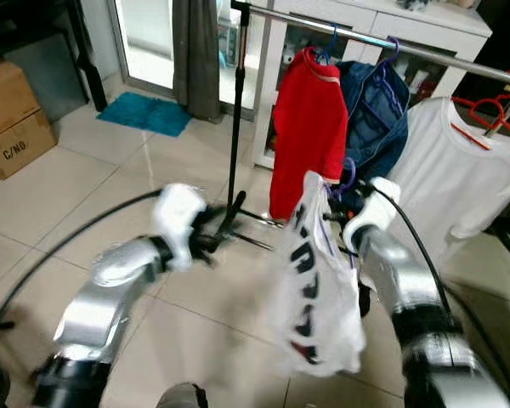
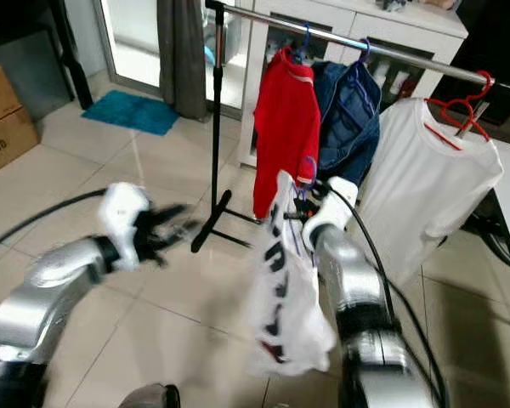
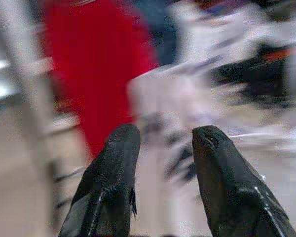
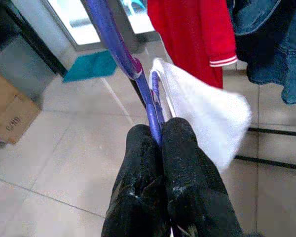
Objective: Hang hanger
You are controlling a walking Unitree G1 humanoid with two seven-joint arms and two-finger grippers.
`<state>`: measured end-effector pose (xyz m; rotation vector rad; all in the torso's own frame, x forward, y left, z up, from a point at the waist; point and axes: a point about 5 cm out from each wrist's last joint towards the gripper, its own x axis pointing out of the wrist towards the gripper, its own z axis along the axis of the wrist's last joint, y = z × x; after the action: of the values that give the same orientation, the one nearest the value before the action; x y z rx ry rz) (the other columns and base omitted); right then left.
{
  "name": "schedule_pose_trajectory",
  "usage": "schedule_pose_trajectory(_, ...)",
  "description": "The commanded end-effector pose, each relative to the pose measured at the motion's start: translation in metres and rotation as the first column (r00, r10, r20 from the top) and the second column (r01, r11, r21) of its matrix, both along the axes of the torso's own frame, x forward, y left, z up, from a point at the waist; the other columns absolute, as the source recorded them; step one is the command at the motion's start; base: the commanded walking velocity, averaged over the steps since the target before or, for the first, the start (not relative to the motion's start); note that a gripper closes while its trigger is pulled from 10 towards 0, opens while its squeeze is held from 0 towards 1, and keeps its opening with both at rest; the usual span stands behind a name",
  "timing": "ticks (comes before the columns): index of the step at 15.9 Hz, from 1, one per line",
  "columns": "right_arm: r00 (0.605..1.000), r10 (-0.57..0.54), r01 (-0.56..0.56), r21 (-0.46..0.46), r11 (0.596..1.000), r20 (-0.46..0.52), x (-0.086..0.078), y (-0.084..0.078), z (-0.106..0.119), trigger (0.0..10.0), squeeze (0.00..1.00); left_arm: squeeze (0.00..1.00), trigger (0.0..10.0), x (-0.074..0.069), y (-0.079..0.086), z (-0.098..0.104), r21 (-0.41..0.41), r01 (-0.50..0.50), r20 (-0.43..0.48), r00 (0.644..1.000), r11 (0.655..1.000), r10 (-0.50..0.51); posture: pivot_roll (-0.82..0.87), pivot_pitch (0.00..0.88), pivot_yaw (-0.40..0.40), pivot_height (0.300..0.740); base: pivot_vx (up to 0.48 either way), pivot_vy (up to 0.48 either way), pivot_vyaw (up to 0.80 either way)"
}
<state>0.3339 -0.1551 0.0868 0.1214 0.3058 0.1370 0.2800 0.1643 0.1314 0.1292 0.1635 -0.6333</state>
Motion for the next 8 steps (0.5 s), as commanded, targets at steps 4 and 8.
schedule_pose_trajectory(4, 0.993, 0.001, -0.002, 0.009, 1.000, 0.114, -0.027, 0.000, 0.011, 10.0, 0.00, 0.00, 10.0, -0.003, 0.008, -0.011, -0.033, -0.240, 0.040, 0.970, 0.970, 0.241, 0.02, 0.000, -0.067, 0.740, 0.127, 0.000, 0.00)
schedule_pose_trajectory(8, 0.990, 0.042, -0.047, 0.032, 0.998, 0.134, -0.037, 0.012, 0.015, 10.0, 0.00, 0.00, 10.0, 0.000, 0.011, -0.024, -0.034, -0.337, 0.030, 0.941, 0.941, 0.338, 0.02, 0.000, -0.059, 0.740, 0.319, 0.000, 0.40)
